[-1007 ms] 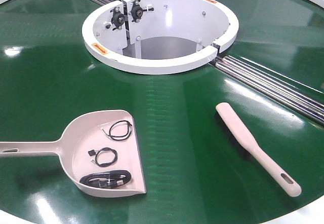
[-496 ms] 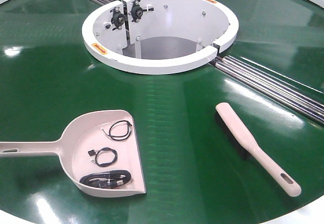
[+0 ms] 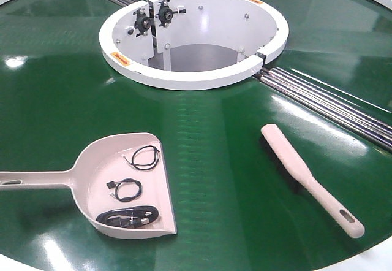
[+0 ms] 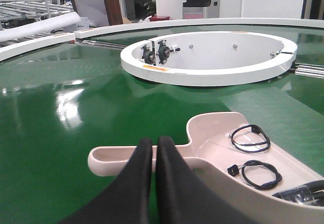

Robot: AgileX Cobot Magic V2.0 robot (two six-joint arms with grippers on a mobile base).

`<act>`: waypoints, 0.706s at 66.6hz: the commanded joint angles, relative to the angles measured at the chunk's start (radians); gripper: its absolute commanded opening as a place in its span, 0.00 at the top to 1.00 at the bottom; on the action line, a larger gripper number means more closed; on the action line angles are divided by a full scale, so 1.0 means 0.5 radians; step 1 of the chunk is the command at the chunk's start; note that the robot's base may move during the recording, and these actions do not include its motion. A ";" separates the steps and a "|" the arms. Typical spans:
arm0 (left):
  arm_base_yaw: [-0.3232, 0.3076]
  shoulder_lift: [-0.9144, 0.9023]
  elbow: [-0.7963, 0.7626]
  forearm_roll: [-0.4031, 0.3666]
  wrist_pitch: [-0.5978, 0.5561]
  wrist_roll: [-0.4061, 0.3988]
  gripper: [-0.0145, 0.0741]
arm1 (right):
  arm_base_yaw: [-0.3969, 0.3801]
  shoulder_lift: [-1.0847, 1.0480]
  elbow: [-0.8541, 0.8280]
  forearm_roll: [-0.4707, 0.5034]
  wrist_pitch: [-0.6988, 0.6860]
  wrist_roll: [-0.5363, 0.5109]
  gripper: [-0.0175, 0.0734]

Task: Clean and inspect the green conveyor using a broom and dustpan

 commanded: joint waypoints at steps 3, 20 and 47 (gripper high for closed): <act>0.006 -0.029 0.018 -0.009 -0.134 -0.019 0.84 | -0.013 -0.074 0.010 -0.028 -0.151 0.019 0.82; 0.006 -0.029 0.018 -0.009 -0.134 -0.019 0.84 | -0.113 -0.072 0.010 -0.017 -0.169 0.013 0.82; 0.006 -0.029 0.018 -0.009 -0.134 -0.019 0.84 | -0.148 -0.072 0.010 -0.019 -0.165 0.021 0.82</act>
